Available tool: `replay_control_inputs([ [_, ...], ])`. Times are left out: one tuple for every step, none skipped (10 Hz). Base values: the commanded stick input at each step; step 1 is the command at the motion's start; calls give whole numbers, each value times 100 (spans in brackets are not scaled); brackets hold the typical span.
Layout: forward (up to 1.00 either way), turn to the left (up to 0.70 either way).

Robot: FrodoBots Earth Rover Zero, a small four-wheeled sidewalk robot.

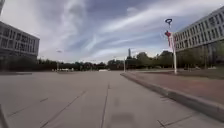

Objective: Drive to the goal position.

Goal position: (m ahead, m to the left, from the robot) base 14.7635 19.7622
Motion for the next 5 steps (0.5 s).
replay_control_inputs([
  [100,40],
  [100,40],
  [100,40],
  [100,40],
  [100,40],
])
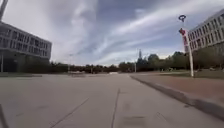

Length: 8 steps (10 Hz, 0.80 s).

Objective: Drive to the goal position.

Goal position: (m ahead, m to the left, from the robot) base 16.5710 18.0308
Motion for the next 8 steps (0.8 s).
replay_control_inputs([
  [100,40],
  [100,40],
  [100,40],
  [100,40],
  [100,40],
  [100,40],
  [100,21],
  [100,0],
])
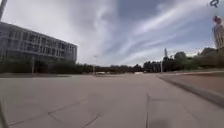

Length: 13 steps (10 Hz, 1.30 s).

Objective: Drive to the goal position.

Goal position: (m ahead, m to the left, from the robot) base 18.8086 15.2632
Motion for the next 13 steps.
replay_control_inputs([
  [100,0],
  [100,0],
  [100,0],
  [100,0],
  [100,0],
  [100,0],
  [100,0],
  [100,0],
  [100,1],
  [100,16],
  [100,40],
  [100,40],
  [100,40],
])
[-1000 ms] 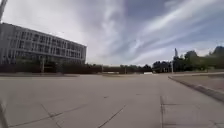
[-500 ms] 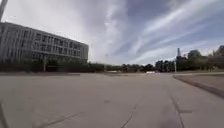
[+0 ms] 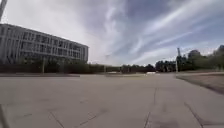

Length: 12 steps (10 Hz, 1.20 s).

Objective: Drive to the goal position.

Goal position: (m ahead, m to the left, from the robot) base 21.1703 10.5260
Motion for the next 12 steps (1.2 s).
replay_control_inputs([
  [100,25],
  [100,8],
  [100,1],
  [100,0],
  [100,0],
  [100,0],
  [100,0],
  [100,0],
  [100,0],
  [100,0],
  [100,0],
  [100,0],
])
